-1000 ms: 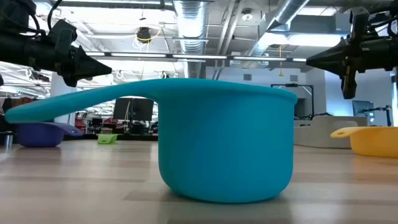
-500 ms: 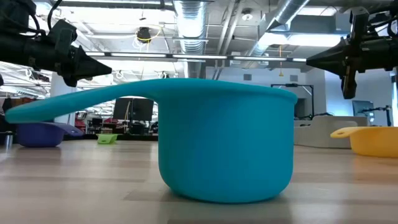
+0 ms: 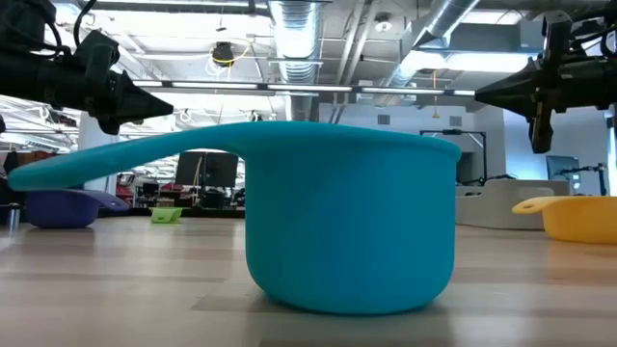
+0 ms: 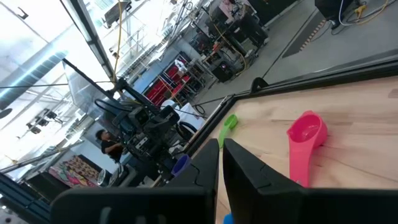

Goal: Nest measuring cups in basket

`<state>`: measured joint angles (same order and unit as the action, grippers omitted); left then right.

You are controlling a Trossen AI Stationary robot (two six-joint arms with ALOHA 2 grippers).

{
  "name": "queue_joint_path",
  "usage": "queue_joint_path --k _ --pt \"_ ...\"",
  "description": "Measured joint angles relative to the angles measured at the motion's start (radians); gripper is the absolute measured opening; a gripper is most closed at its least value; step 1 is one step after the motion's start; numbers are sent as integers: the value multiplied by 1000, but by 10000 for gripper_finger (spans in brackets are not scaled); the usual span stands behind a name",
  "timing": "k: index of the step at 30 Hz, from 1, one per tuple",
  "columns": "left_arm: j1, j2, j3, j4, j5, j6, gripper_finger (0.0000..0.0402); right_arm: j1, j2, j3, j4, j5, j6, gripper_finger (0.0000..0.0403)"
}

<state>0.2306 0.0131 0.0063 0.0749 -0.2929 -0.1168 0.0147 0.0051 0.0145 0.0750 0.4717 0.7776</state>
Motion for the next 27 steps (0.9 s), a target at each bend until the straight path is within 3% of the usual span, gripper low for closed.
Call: queue_joint_path --k 6,9,14,19,23,27 --pt "0 0 0 -4 28 -314 0 -7 0 0 1 0 0 47" --pt "0 0 0 0 -29 -340 0 -11 0 0 3 0 0 47" --pt "0 0 0 24 -37 -404 0 -13 0 0 5 23 0 47" --pt "0 0 1 90 -27 -633 0 -16 0 -3 45 24 0 47" --pt "-14 7 32 72 56 -635 0 -37 0 -3 79 51 26 47" --pt "-46 32 85 48 48 -650 0 -51 0 -3 51 53 54 47"
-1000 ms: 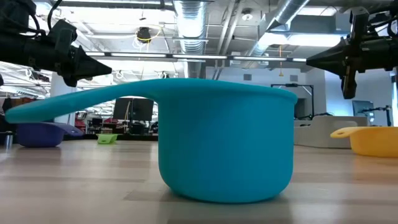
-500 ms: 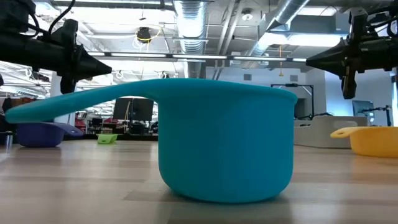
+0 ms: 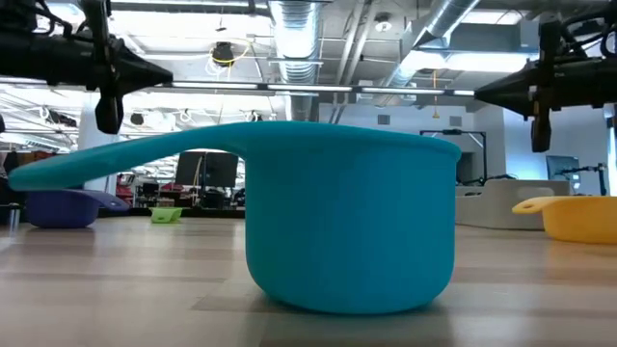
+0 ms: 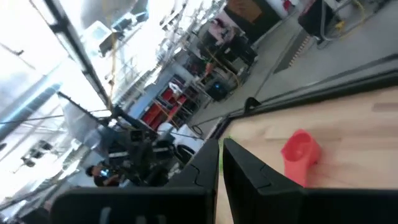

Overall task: Nest measuring cups in basket
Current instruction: Stack the yellow measuring cup on top of the light blue measuring cup

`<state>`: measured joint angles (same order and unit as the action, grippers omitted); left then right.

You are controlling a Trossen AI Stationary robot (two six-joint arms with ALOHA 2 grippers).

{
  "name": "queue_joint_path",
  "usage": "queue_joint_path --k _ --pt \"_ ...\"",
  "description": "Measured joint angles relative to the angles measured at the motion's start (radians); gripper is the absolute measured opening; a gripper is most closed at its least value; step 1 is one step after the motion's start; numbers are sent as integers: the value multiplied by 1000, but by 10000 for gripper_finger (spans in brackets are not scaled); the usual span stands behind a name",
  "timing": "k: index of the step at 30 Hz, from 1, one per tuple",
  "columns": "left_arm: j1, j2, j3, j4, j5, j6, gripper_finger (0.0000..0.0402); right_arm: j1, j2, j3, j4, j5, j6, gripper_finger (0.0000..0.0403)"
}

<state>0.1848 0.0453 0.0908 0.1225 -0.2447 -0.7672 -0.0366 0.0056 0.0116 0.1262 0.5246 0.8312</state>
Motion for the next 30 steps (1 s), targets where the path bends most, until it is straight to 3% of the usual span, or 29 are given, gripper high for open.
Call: queue_joint_path --k 4,11,17,23,26,30 --pt "-25 57 31 -45 -32 15 0 -38 19 1 -22 77 23 47" --pt "-33 192 37 -42 -73 -62 0 -102 130 46 -17 -78 -3 47" --pt "-31 293 57 -54 -304 -264 0 -132 326 200 -16 -78 -170 56" --pt "-32 389 185 -118 -317 -206 0 -196 516 377 -67 -84 -289 89" --pt "-32 449 274 -238 -318 -201 0 -250 594 441 -142 -149 -290 116" --pt "-32 555 401 -439 -317 -238 0 -335 719 498 -189 -336 -273 157"
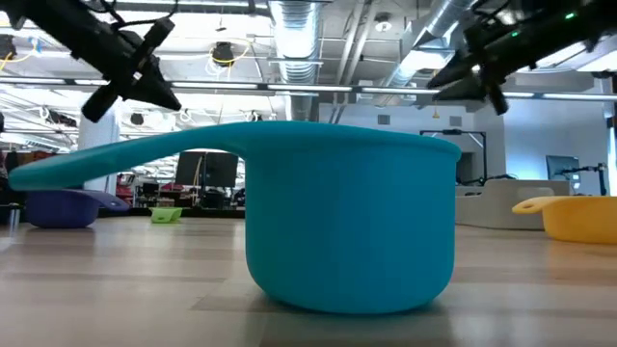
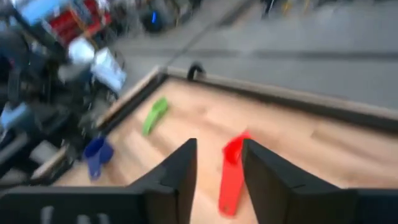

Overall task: Nest measuring cups in basket
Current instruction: Stack the yellow measuring cup on top of the light blue measuring cup

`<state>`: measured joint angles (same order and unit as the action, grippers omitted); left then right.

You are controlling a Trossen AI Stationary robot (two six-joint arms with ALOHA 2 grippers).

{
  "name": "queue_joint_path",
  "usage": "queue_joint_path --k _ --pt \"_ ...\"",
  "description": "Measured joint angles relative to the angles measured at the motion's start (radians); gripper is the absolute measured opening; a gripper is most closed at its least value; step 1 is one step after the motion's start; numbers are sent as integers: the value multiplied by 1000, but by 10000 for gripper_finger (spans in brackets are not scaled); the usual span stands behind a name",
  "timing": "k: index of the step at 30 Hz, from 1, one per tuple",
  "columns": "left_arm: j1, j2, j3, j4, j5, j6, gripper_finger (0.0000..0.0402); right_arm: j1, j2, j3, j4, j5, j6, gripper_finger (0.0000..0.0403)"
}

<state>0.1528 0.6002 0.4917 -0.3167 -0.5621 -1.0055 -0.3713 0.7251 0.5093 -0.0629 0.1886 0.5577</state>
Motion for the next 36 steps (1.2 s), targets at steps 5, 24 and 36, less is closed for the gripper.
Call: queue_joint_path --k 5,24,36 --pt "0 150 140 -213 56 -54 0 -79 169 75 -26 -156 37 197" --pt "125 370 356 -810 367 -205 190 17 458 313 -151 -193 163 199" --pt "34 530 356 -337 514 188 194 167 468 313 -175 -149 373 188"
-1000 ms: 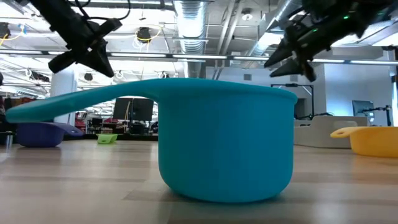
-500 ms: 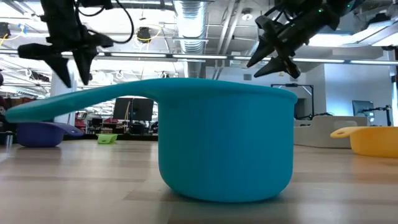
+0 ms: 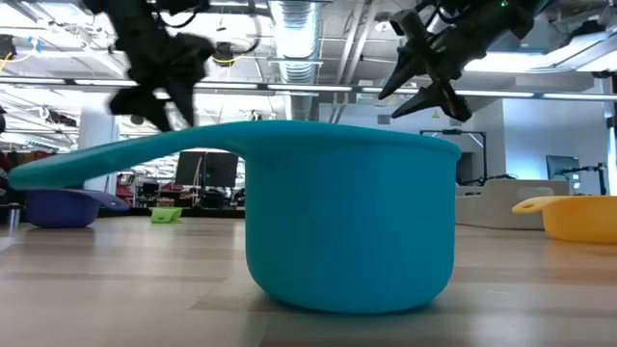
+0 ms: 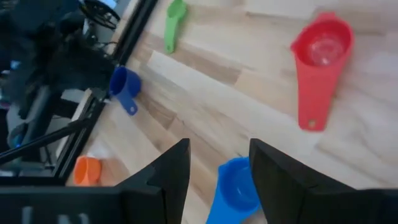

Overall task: Nest measuring cups in basket
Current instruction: Stack the yellow measuring cup on top of the light blue measuring cup

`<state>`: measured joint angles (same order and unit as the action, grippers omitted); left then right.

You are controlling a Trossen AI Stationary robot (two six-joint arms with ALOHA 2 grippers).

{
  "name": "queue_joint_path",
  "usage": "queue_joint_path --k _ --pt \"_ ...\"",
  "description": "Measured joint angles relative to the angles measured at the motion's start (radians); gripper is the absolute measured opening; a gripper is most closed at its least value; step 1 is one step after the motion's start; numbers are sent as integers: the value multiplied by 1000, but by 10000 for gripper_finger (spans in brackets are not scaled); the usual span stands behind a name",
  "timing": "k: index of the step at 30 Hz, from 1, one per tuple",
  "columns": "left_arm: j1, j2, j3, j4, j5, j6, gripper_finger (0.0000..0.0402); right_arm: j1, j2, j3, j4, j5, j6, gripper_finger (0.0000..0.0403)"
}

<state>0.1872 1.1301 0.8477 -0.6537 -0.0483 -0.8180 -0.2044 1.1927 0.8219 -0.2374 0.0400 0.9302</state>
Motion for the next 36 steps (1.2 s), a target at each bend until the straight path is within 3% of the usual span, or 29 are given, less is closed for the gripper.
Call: queue_joint_path --k 7,16,23,28,32,36 --pt "-61 134 1 269 187 141 194 61 -5 0 -214 22 235 164" --pt "-210 308 1 491 287 246 194 332 0 90 -576 131 514 122" --pt "-271 361 67 284 169 50 194 533 0 150 -754 174 672 119" --pt "-332 362 116 292 37 -50 194 626 0 150 -831 166 697 127" --pt "-357 362 173 136 -42 -276 194 731 0 150 -819 148 736 140" --pt "-433 362 199 169 -136 -448 194 845 0 150 -835 167 753 153"
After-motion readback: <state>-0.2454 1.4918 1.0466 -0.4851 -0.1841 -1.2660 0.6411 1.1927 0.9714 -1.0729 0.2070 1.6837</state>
